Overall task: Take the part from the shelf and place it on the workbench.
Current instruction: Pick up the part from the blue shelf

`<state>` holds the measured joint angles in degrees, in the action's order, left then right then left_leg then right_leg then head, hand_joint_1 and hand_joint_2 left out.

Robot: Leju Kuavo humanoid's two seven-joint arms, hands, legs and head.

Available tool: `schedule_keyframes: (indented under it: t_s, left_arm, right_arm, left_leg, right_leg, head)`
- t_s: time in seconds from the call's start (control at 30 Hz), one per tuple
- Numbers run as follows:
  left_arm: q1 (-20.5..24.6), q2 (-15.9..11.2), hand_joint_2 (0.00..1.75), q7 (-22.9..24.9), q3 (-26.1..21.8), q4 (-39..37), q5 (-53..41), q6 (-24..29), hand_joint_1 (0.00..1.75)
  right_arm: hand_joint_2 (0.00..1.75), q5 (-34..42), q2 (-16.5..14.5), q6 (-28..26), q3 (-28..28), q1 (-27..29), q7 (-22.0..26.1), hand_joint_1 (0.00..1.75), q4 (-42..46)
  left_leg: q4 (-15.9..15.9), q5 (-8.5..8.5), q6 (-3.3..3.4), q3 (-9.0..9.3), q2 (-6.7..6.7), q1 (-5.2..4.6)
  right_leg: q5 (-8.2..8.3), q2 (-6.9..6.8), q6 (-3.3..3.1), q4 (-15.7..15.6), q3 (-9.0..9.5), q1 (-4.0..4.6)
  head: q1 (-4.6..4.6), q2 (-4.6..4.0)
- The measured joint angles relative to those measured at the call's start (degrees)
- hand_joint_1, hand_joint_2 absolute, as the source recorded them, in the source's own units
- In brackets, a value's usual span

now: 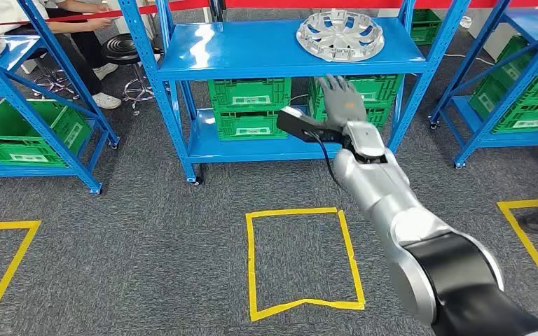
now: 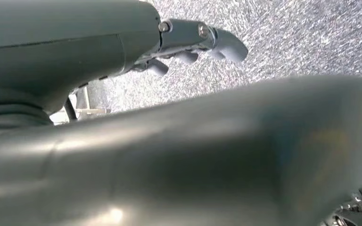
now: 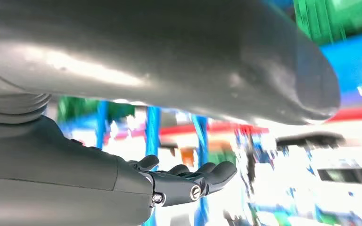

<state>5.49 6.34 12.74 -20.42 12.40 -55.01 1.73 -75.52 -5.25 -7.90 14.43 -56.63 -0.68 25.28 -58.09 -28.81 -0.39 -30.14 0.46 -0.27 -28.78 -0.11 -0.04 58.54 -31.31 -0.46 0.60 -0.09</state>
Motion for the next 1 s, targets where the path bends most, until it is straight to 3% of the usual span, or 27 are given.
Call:
schedule_keyframes:
  t_s: [0.27,0.57,0.7,0.8,0.87,0.93,0.97,1.0]
  left_arm:
    - [1.4,0.2,0.0,1.1,-1.1,-0.7,-4.3,-0.3,0.0]
    - [1.8,0.4,0.0,1.7,-1.1,-1.1,-6.5,-1.2,0.0]
    - [1.8,0.2,0.0,1.6,-1.1,-1.2,-7.0,-1.2,0.0]
    - [1.8,0.0,0.0,1.3,-1.0,-1.2,-7.4,-1.3,0.0]
    - [1.8,-0.1,0.0,1.0,-1.0,-1.2,-7.7,-1.3,0.0]
    - [1.7,-0.2,0.0,0.9,-1.0,-1.3,-7.8,-1.3,0.0]
    - [1.7,-0.3,0.0,0.9,-1.0,-1.3,-7.8,-1.3,0.0]
    - [1.6,-0.3,0.0,0.8,-1.0,-1.3,-7.8,-1.3,0.0]
  right_arm:
    - [0.0,-3.3,-0.3,0.6,8.9,-6.4,-1.4,0.0,0.9]
    - [0.0,-1.2,0.8,0.3,13.3,-7.0,-2.7,0.0,1.1]
    - [0.0,0.4,1.3,0.2,14.7,-7.0,-3.0,0.0,1.1]
    - [0.0,1.8,1.6,-0.1,15.5,-7.3,-3.1,0.0,1.3]
    - [0.0,2.5,2.1,-0.5,16.1,-7.5,-3.0,0.0,1.5]
    - [0.0,3.1,2.7,-0.7,16.7,-7.3,-2.7,0.0,1.5]
    - [0.0,3.6,3.0,-0.7,17.1,-7.1,-2.5,0.0,1.5]
    - [0.0,3.9,3.3,-0.8,17.4,-6.9,-2.3,0.0,1.5]
  left_leg:
    - [0.0,0.02,-0.01,-0.01,-0.01,0.0]
    - [-0.5,-0.02,0.1,-0.48,0.01,-0.2]
    - [-0.8,-0.03,0.53,-0.88,0.03,-0.3]
    - [0.1,0.47,1.33,-0.66,0.27,0.11]
    - [0.7,0.83,1.71,-0.47,0.51,0.43]
    - [0.7,0.79,1.85,-0.54,0.57,0.46]
    - [0.6,0.68,1.82,-0.54,0.56,0.47]
    - [0.5,0.52,1.73,-0.5,0.54,0.5]
  right_leg:
    - [0.01,0.0,0.0,0.0,-0.01,0.01]
    - [0.3,0.05,0.34,0.0,-0.26,-0.04]
    - [0.54,0.08,0.74,-0.1,-0.48,-0.14]
    - [0.25,0.14,1.25,0.4,-0.85,-0.06]
    - [-1.74,0.19,1.49,4.8,-3.27,-0.09]
    - [-4.29,0.22,1.73,12.4,-7.78,-0.2]
    - [-4.53,0.21,1.83,14.9,-9.6,-0.31]
    - [-3.7,0.21,1.89,15.5,-10.53,-0.41]
  head:
    - [-0.01,0.0]
    - [-0.01,0.0]
    - [-0.01,0.0]
    - [0.03,0.0]
    - [0.09,0.0]
    - [0.13,0.0]
    - [0.14,0.0]
    - [0.15,0.0]
